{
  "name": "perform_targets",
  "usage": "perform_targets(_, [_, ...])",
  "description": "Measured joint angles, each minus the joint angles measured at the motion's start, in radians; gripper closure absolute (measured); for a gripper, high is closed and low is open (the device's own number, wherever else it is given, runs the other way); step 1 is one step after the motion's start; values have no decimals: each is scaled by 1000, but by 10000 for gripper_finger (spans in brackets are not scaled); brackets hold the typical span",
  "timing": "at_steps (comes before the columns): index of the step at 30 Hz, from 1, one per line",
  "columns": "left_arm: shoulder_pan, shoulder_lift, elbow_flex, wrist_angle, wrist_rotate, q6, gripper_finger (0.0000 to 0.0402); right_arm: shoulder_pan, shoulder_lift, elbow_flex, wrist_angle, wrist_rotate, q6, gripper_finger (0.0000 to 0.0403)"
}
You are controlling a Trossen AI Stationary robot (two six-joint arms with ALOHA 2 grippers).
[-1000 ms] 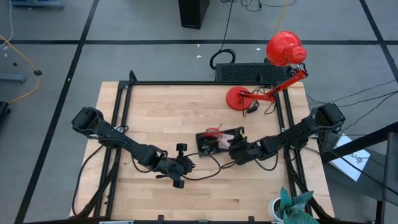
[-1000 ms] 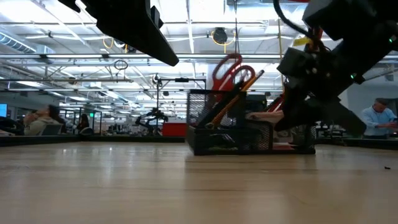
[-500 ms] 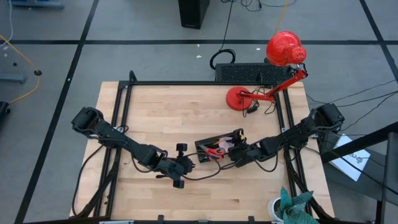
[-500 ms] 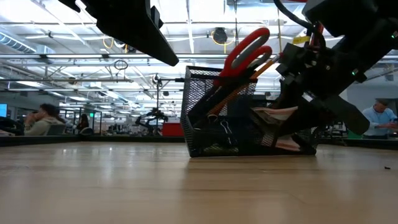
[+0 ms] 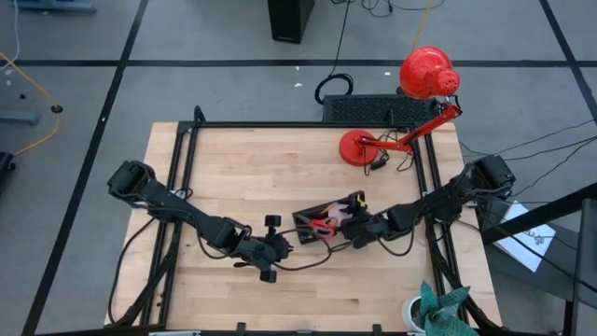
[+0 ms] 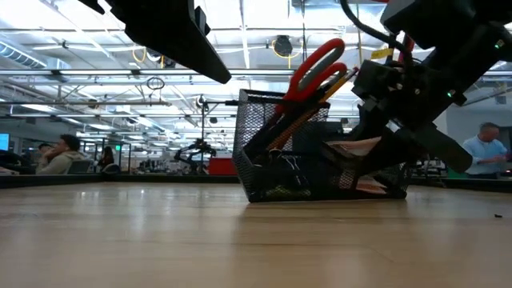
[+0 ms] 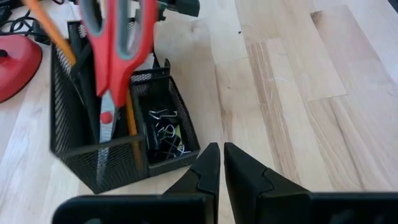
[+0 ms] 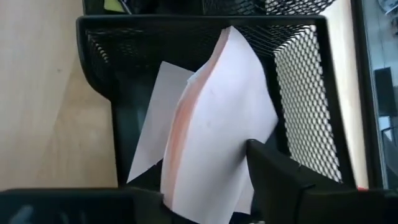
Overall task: Pick and place office supplies into organizer
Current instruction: Put the sticky notes into the desk organizer
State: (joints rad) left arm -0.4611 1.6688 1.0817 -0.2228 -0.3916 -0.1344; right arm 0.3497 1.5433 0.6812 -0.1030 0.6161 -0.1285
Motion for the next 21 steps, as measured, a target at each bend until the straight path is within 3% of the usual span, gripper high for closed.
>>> perform_targets(10, [17,0,0,12,0,9,371,-41,-1,38,-51,-51,5,281])
perform_targets(21, [16,0,0,11,0,26,371,-76,-1,50,-68,-80,-54,261])
